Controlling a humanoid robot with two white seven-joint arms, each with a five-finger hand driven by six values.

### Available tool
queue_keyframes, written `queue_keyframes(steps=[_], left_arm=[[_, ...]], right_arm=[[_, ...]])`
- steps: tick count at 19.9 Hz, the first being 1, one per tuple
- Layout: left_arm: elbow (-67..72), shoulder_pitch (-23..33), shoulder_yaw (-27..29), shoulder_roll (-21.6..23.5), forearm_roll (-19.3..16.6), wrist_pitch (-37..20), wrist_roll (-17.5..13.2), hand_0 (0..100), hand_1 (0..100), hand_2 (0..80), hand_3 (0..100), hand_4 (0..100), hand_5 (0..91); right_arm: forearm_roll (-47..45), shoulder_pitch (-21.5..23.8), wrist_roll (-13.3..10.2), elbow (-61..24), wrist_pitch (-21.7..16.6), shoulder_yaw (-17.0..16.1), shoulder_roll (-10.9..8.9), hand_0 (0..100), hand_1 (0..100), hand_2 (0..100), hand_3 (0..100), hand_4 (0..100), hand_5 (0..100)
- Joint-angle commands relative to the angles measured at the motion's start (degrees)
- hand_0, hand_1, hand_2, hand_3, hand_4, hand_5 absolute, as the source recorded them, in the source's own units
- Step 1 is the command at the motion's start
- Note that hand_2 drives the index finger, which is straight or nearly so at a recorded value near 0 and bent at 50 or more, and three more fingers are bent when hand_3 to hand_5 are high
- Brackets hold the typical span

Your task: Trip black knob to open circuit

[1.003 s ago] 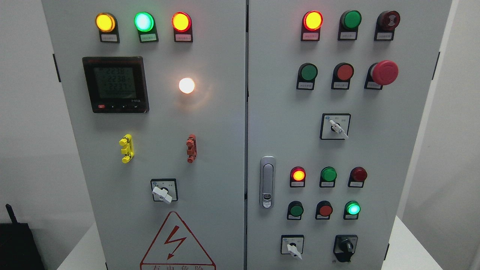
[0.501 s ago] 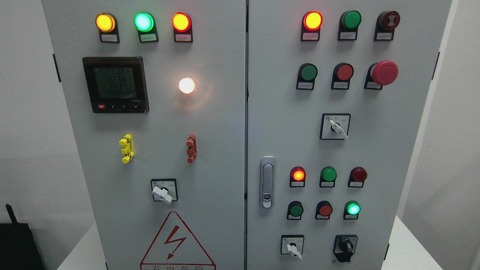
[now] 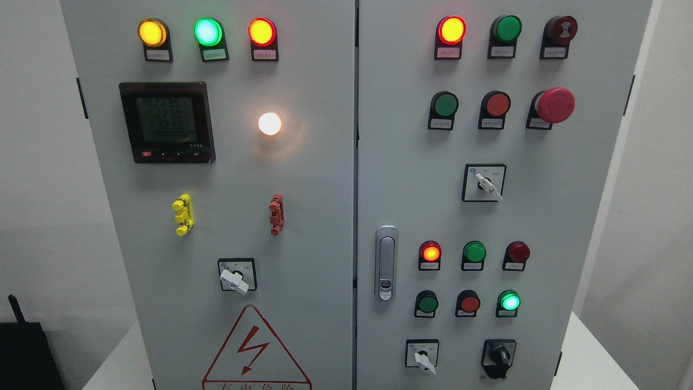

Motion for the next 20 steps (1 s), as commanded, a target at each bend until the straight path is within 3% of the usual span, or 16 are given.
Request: queue_keyframes(steps=[1, 20], left_arm=[[0.0, 0.0, 0.0, 0.0, -1.32, 0.04, -0.05, 12, 39, 0.0, 0, 0, 0.0], [0.0, 0.0, 0.0, 0.0, -1.32, -0.05, -0.05, 12, 39, 0.0, 0, 0, 0.0]], right_arm=[[-0.09, 1.08, 0.03, -2.16, -0.23, 0.08, -0.09, 0, 0, 0, 0, 0, 0], [-0.09, 2.04, 0.65, -1.9, -0.41, 0.17, -0.26, 0, 0, 0, 0, 0, 0]])
